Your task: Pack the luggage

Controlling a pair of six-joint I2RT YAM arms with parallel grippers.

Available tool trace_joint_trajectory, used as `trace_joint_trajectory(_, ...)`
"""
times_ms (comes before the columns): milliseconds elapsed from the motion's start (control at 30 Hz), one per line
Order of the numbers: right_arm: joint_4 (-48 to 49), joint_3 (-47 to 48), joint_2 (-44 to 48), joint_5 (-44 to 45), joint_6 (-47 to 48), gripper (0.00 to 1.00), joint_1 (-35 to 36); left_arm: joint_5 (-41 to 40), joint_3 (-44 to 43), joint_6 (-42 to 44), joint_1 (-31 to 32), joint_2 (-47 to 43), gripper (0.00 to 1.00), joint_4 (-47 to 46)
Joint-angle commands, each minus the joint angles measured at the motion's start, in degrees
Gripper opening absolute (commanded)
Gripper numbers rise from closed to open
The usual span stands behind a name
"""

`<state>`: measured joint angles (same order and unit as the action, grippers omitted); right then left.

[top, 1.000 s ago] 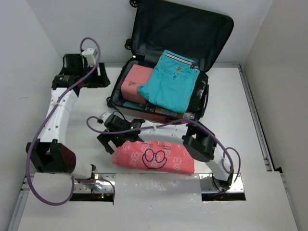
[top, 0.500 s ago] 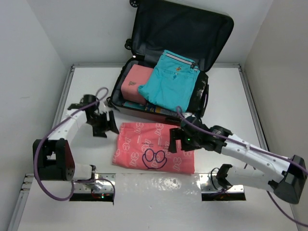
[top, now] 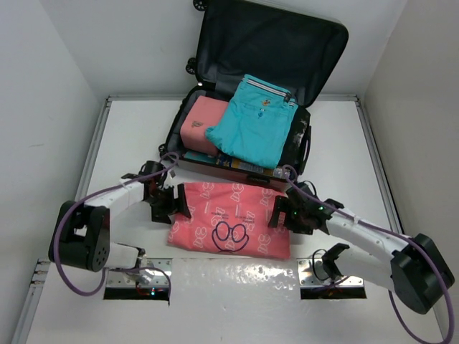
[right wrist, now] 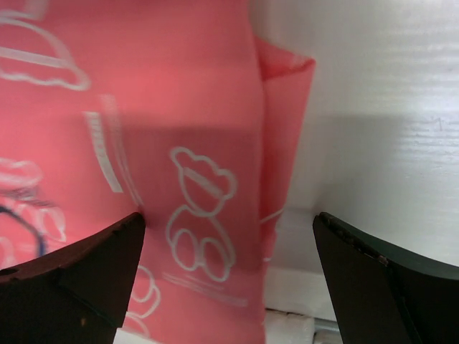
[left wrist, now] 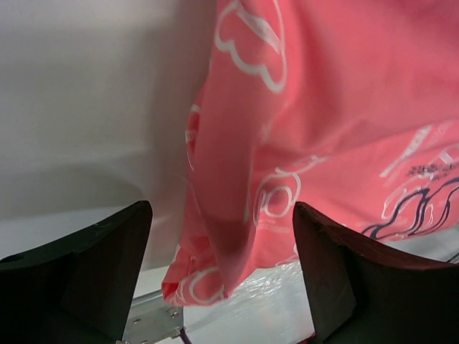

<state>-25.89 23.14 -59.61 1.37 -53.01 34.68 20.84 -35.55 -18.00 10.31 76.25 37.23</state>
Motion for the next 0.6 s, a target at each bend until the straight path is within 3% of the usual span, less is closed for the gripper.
trace_joint_trajectory(0, 7.6, -2.65, -1.38, -1.1, -0.78, 0.99, -0.05, 1.38, 0.57, -2.65, 0.41, 2.76, 0.77, -6.72)
trace_joint_trajectory(200, 12.51, -7.91, -2.79, -2.67, -1.12, 0.96, -0.05, 4.2, 3.11, -6.51, 5.86, 5.83, 0.74, -14.9)
trace_joint_trajectory(267, 19.45, -10.47, -3.4, -4.87, -2.7, 0.88, -0.05, 4.21, 3.47, -7.31, 6.83, 7.24, 0.71, -16.57)
trace_joint_trajectory(300, 21.13, -12.22, -4.27, -6.01, -4.71, 0.78, -0.05, 4.47, 3.56, -7.75, 6.83, 9.25, 0.7, -18.41)
trace_joint_trajectory(400, 24.74, -14.25, -5.16, -6.73, -6.31, 0.61, -0.13, 5.26, 3.38, -8.54, 6.83, 13.82, 0.65, -21.67)
trace_joint_trajectory(500, 25.54, -14.87, -5.34, -6.64, -6.4, 0.53, -0.13, 5.79, 2.86, -8.81, 6.92, 17.25, 0.54, -22.73)
trace_joint_trajectory(567, 25.54, -15.05, -5.25, -6.29, -6.31, 0.4, -0.05, 6.23, 2.77, -9.07, 6.92, 17.79, 0.31, -24.65)
